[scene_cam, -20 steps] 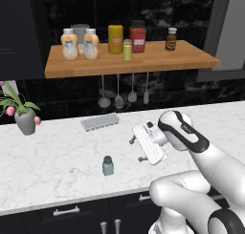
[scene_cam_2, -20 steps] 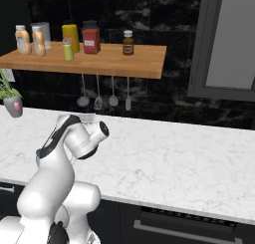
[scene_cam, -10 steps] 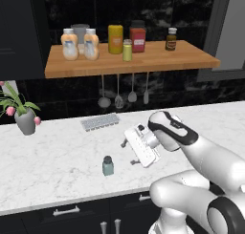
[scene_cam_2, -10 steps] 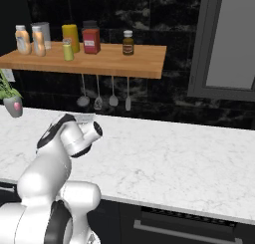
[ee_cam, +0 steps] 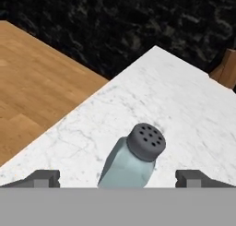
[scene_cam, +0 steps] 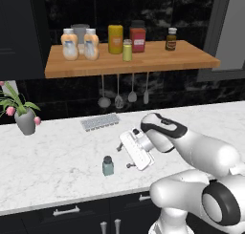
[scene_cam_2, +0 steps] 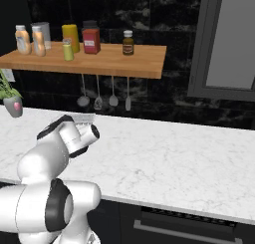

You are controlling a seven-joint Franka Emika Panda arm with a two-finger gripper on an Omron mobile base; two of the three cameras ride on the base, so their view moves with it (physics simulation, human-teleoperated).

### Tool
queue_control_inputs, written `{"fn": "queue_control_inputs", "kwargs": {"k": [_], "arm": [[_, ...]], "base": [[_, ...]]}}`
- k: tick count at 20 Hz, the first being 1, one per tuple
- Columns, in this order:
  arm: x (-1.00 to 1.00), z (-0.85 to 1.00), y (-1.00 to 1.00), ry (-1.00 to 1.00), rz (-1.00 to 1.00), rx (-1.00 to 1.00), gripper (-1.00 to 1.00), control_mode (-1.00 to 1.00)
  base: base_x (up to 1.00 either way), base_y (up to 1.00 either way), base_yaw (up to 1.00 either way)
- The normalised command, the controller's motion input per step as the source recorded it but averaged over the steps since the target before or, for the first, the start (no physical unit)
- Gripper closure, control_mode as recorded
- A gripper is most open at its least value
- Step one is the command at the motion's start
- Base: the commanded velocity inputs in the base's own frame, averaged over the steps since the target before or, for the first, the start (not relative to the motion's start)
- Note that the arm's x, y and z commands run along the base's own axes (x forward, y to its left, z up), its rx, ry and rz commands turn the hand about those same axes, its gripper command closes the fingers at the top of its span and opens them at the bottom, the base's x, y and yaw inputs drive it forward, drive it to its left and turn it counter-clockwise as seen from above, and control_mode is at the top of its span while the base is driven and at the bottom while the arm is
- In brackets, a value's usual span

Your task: Put the shaker and condiment bottle from the counter next to their counterparts in the cabinet.

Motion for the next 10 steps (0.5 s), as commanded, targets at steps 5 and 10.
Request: {"fn": "queue_control_inputs", "kwargs": {"k": [5, 10], "arm": [[0.0, -0.36, 0.03, -0.02, 0.0, 0.0, -1.0, -1.0], [0.0, -0.3, 0.18, 0.0, -0.01, 0.01, -1.0, -1.0]], "base": [[0.0, 0.0, 0.0], [0.0, 0.0, 0.0]]}}
